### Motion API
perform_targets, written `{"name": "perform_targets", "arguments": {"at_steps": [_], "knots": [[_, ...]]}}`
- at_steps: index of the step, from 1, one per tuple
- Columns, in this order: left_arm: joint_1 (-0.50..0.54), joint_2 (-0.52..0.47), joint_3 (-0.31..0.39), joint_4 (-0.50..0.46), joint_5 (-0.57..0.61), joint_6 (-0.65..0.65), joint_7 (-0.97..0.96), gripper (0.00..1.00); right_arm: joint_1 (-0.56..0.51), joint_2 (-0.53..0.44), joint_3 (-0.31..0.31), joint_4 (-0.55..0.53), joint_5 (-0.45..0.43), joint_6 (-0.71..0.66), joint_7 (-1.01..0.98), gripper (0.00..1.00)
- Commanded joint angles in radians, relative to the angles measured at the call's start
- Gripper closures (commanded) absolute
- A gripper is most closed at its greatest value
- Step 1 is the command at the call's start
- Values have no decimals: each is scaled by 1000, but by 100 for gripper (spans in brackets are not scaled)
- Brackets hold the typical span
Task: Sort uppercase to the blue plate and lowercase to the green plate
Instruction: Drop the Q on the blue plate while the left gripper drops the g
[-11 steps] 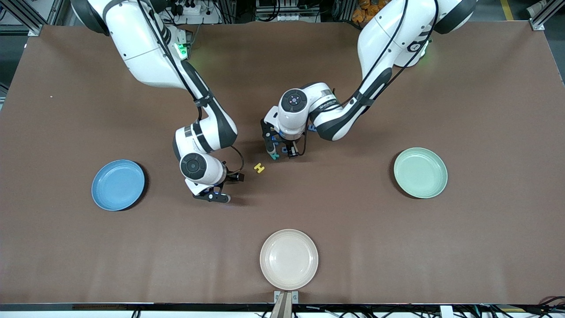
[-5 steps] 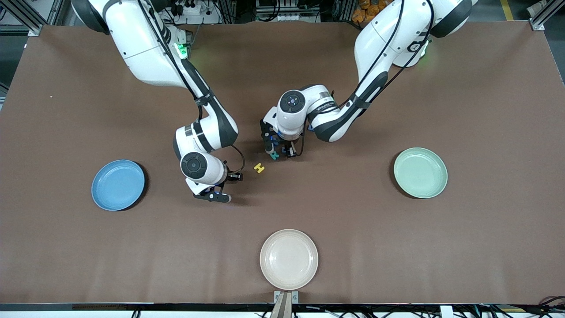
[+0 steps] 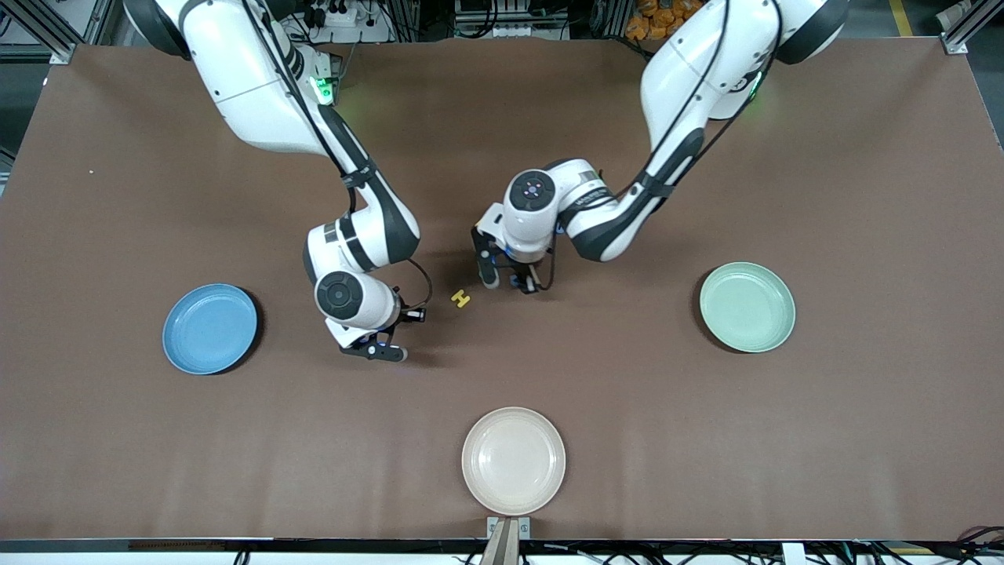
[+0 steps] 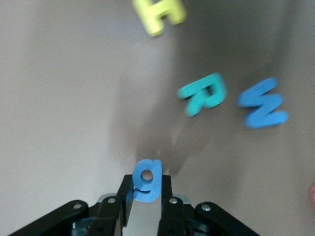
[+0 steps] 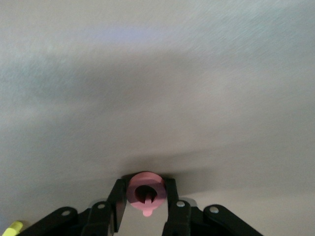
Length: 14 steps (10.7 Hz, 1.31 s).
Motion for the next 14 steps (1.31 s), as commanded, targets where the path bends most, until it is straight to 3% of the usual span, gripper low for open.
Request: {"name": "perform_targets", "arguments": {"at_steps": [1,3,5,7,9,10,11,12,13,14], "knots": [[101,-146,-2,-29,-87,-154,11,100,-116,-88,3,0,6,-118,-171,100],[217,-221,-7,-29,-139,-272,11,100,-216,-125,-6,18,-38,-189,-335,100],[334,-235,2,-31,-158,-366,14,100,-314,-156,-23,18,-181,-207,-484,100],[446,-220,37,-48,-158,-377,54,100,-421,-159,-23,15,-206,-220,-638,100],[471,-194,103,-65,-158,-375,51,100,-500,-152,-23,11,-206,-220,-771,96],[473,-182,128,-77,-158,-374,43,100,-509,-149,-23,12,-209,-215,-785,43],[474,-162,157,-80,-158,-365,42,100,-503,-147,-23,15,-210,-215,-783,0],[476,-145,173,-83,-161,-360,40,100,-494,-147,-21,17,-209,-218,-776,0],[474,-145,173,-88,-161,-360,29,85,-484,-147,-20,18,-203,-220,-772,0],[474,-152,171,-97,-161,-360,20,28,-459,-147,-17,17,-194,-220,-769,0]]}}
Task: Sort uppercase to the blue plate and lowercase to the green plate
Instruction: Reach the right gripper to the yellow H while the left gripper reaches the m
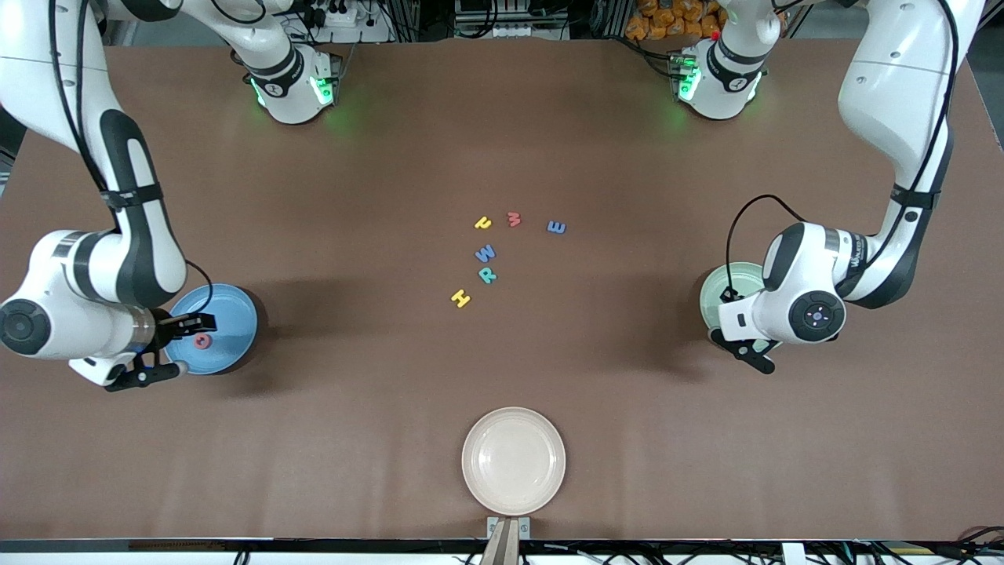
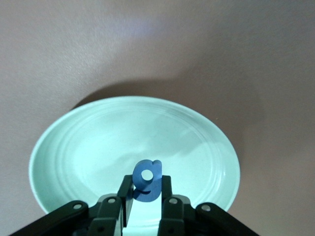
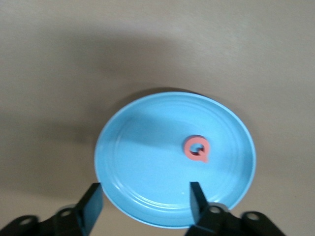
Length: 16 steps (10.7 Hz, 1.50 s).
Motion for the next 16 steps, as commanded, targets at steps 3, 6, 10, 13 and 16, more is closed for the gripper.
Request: {"name": "perform_targets", "arguments": {"at_steps": [3,6,10,13,16], "knots": [[-24,-69,-19,-31,-81,-10,-50,0,164,-1,9,-1,18,-4,284,0],[-46,-141,-210,-78,-94,-22,-319,0,294,12,10,-2,193,-1,630,0],[-62,-208,-438,-277,-92,168,-672,0,475,74,11,-2,226,153,1163,0],[-137,-206,-487,-331,-75,235,-806,0,523,138,28,4,271,270,1350,0],[-161,-199,-487,-351,-74,274,-910,0,552,215,31,90,403,292,1408,0]]}}
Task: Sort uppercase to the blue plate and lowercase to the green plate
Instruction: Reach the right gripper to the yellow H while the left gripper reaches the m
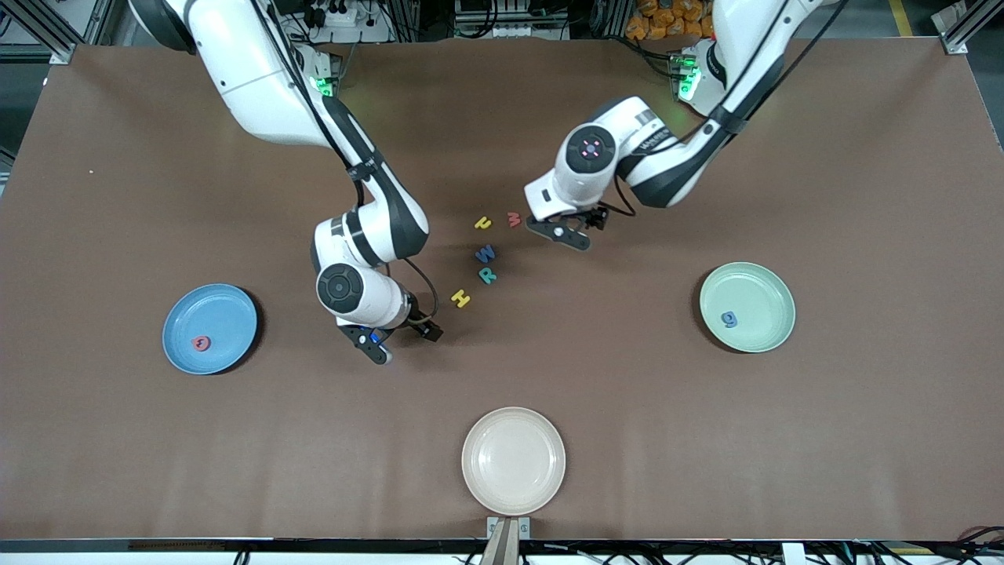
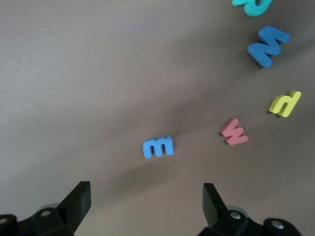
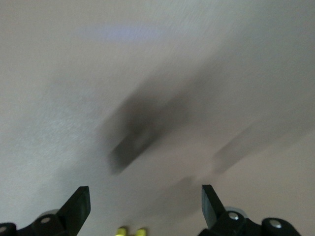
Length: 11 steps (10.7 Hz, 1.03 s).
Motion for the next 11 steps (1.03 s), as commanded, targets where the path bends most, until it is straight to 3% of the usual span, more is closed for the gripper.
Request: {"name": "perform_targets", "arguments": {"at_steps": [1,2,7,11], "knots": [[-1,-30,-1,-48,44,47,-69,0,23,58,3,84,45,-5,68,0],[-2,-24,-1,-74,106,75,-86,0,43,67,3,84,46,7,68,0],[-27,48,1,-90,151,158,-216,7,73,75,26,81,48,12,65,0],[-31,116,7,-90,325,182,-374,10,69,72,26,72,68,-48,63,0]]}}
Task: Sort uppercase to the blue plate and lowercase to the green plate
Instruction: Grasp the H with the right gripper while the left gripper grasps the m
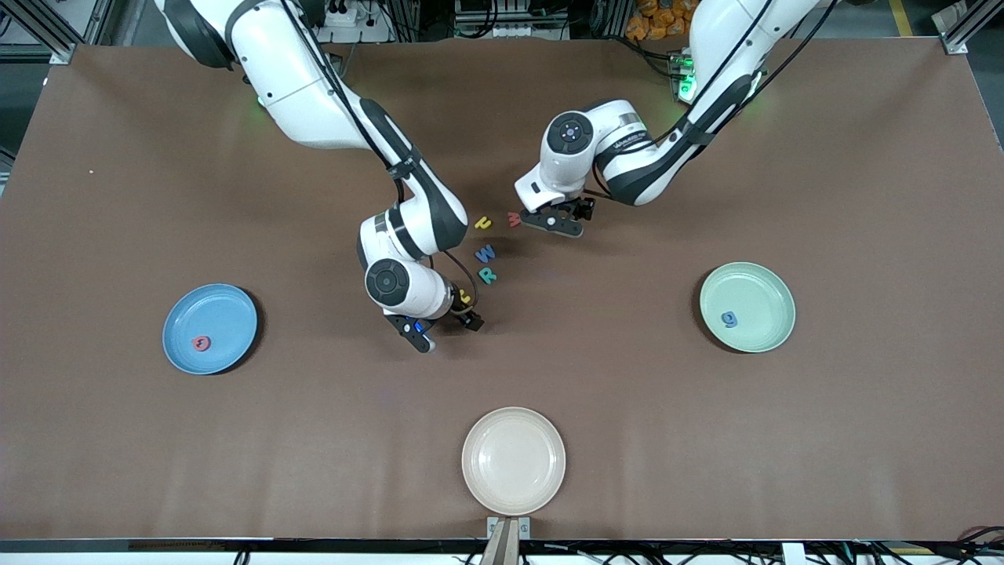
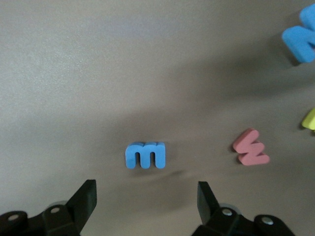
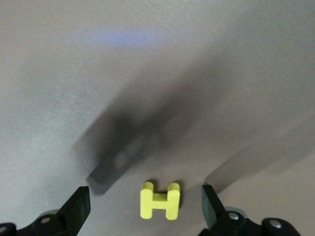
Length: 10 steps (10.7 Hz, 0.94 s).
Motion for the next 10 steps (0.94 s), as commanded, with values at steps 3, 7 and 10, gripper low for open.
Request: {"name": "perform_targets", "arguments": {"at_steps": [3,7,10], "knots": [[2,55,30,-1,65,91,-55,11,-11,3,3,7,18,-57,7,0],[-1,90,33,3,198,94,-161,14,-10,-2,3,1,18,-68,9,0],[-10,89,31,9,201,94,-163,15,-3,-3,3,0,19,-67,18,100]]}}
